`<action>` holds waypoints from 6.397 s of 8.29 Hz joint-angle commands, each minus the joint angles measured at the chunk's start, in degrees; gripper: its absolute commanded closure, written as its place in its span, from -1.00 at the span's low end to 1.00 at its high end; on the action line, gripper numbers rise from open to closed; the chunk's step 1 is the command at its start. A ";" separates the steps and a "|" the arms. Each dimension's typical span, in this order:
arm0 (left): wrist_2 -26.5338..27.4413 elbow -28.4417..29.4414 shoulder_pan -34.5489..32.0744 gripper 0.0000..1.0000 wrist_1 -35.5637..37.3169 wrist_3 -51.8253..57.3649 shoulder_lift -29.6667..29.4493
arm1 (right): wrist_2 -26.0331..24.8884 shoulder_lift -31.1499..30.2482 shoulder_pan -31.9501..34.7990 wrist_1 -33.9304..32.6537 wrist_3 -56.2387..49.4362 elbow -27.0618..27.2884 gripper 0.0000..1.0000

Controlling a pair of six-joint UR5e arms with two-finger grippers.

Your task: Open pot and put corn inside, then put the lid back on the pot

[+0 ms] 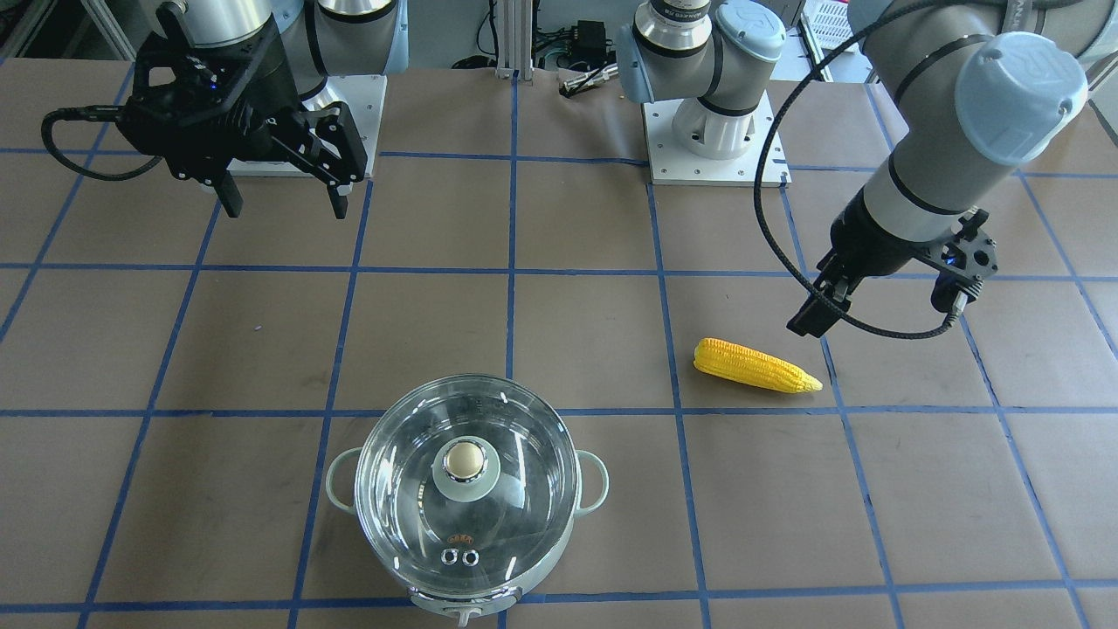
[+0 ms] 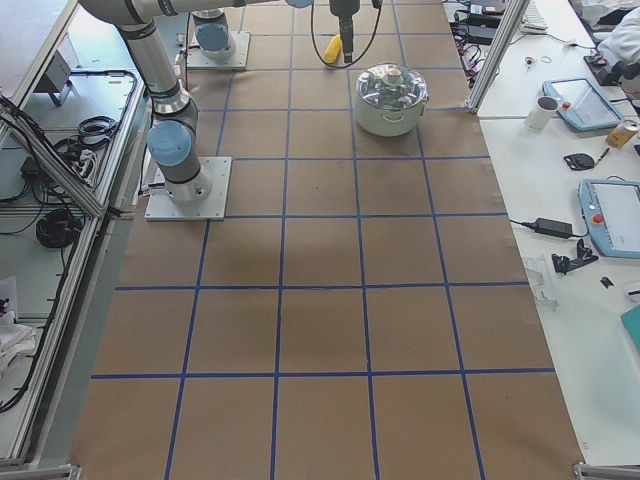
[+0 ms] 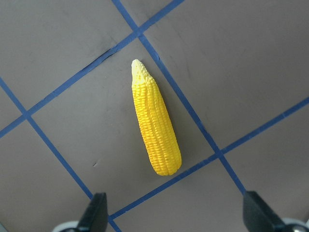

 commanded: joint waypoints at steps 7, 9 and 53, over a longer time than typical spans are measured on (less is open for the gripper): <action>-0.22 -13.35 1.46 -1.00 22.32 -20.31 -8.55 | 2.16 18.08 4.73 -7.27 8.75 -11.50 -1.00; -7.04 -15.38 2.60 -1.00 22.07 -19.52 -8.73 | 1.37 25.66 8.53 -17.97 13.43 -11.61 -1.00; -5.23 35.41 -28.49 1.00 14.07 -77.70 -31.75 | 2.86 -2.52 -4.46 3.87 -5.54 1.48 0.45</action>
